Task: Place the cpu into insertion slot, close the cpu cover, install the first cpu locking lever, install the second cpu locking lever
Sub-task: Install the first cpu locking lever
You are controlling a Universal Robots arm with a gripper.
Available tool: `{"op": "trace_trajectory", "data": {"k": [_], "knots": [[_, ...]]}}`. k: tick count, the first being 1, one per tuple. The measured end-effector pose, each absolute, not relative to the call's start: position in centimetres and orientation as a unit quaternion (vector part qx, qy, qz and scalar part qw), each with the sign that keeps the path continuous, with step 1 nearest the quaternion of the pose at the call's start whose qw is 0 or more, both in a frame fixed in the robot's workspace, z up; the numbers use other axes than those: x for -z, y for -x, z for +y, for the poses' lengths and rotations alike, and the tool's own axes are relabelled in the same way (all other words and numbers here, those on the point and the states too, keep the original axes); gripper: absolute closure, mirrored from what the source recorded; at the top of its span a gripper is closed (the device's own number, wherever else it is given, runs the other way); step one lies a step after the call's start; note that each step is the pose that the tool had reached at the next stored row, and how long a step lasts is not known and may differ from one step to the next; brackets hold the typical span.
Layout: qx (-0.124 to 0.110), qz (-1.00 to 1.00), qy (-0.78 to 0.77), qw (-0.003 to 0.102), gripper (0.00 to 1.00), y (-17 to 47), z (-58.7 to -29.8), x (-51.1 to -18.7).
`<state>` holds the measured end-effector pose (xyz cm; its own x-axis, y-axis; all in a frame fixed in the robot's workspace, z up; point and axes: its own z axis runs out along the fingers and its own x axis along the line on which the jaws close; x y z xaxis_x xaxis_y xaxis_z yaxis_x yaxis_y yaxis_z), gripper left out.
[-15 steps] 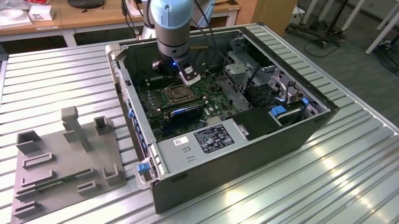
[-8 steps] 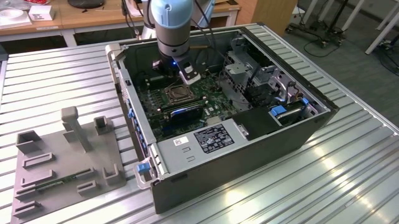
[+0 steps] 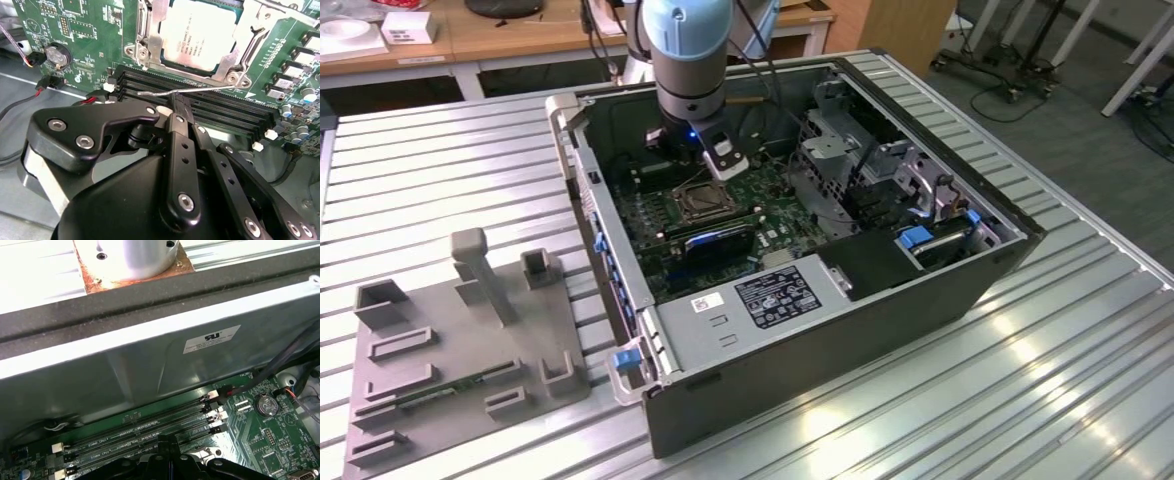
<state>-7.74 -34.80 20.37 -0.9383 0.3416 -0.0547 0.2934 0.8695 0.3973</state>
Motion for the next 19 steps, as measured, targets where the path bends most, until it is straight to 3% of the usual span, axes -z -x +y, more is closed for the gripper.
{"op": "trace_trajectory", "data": {"k": [19], "knots": [[-0.195,0.965,-0.165,0.062,0.89,7.11,-35.18,-20.35]]}}
